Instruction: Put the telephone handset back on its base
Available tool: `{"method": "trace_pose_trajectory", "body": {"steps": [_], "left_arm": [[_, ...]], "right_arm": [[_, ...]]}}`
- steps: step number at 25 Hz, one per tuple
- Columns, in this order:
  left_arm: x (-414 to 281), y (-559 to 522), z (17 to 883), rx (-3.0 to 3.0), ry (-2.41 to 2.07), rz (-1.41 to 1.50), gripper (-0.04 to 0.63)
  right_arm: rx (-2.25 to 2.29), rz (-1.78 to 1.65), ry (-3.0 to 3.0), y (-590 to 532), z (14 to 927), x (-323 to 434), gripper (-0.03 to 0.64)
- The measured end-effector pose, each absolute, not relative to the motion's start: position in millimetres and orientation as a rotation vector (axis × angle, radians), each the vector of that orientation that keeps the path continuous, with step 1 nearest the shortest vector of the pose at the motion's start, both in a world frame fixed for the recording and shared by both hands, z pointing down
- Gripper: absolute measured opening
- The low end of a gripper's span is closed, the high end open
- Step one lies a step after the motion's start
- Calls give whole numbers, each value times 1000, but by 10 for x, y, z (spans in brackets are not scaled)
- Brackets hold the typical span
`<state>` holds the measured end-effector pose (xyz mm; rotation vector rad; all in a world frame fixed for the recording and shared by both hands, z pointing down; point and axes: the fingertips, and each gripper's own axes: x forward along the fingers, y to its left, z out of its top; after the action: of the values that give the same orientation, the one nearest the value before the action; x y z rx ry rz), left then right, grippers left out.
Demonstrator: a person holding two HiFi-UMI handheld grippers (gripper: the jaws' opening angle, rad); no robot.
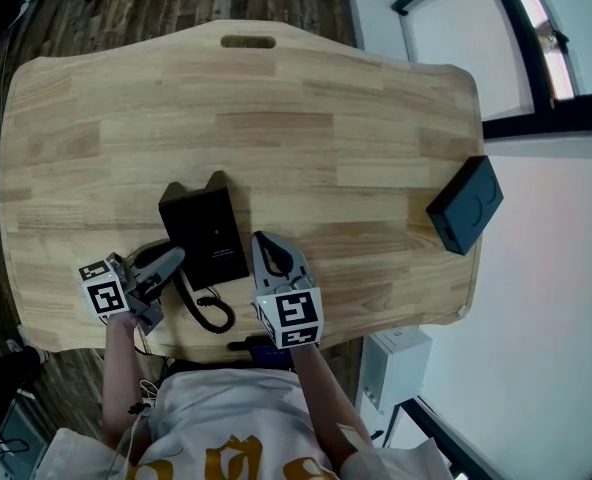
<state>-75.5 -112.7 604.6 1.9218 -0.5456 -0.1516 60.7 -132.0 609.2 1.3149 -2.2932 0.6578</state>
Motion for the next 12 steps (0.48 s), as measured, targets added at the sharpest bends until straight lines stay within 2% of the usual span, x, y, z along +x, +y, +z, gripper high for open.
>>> {"method": "trace_pose_trajectory", "body": {"steps": [12], "left_arm": [[-782,-1138,6076,1938,-632,-146,72]], "right_arm": [[1317,677,-2299,-1302,6091,613,6]]}}
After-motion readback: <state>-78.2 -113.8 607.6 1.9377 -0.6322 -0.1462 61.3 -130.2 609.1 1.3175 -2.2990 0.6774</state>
